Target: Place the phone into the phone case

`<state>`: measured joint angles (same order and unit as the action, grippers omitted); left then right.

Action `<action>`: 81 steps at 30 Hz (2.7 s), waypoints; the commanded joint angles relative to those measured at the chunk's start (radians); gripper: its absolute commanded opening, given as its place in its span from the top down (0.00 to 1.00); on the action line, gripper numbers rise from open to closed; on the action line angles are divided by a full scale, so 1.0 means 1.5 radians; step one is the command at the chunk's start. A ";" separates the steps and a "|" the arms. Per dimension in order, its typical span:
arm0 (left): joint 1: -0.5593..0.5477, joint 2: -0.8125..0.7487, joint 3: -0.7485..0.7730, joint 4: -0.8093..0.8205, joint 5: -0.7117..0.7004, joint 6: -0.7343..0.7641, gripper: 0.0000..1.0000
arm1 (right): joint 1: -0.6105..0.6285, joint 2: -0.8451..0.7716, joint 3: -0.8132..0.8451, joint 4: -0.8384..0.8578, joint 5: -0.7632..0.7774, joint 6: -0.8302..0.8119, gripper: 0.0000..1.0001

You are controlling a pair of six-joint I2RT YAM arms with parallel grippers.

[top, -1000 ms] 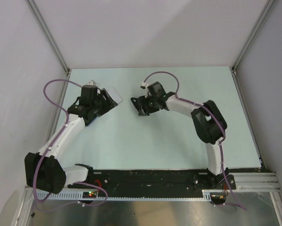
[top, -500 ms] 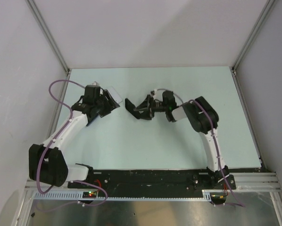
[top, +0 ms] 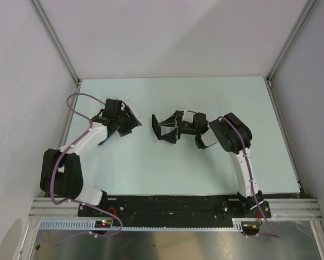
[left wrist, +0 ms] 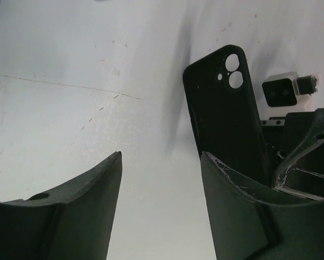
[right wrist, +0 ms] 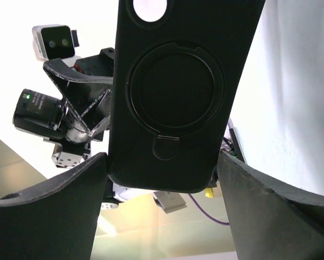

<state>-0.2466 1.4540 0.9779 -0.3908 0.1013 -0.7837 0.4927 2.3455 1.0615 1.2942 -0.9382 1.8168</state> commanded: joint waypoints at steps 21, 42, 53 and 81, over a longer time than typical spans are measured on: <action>-0.064 0.171 0.128 0.069 0.025 -0.030 0.37 | -0.077 -0.244 -0.069 -0.734 0.145 -0.401 0.10; 0.172 -0.090 -0.028 -0.042 -0.103 0.007 0.34 | -0.044 -0.349 0.066 -1.039 0.694 -0.827 0.58; 0.286 -0.056 -0.003 -0.078 -0.104 0.051 0.35 | -0.035 -0.224 0.200 -1.094 0.766 -0.864 0.67; 0.315 0.197 0.184 -0.094 -0.166 0.018 0.33 | 0.051 -0.307 0.155 -1.054 0.618 -0.861 0.75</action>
<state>0.2195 1.7023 1.1641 -0.5388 -0.1051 -0.6930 0.5762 1.9717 1.3140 -0.3225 0.0391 0.5335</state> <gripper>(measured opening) 0.699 0.256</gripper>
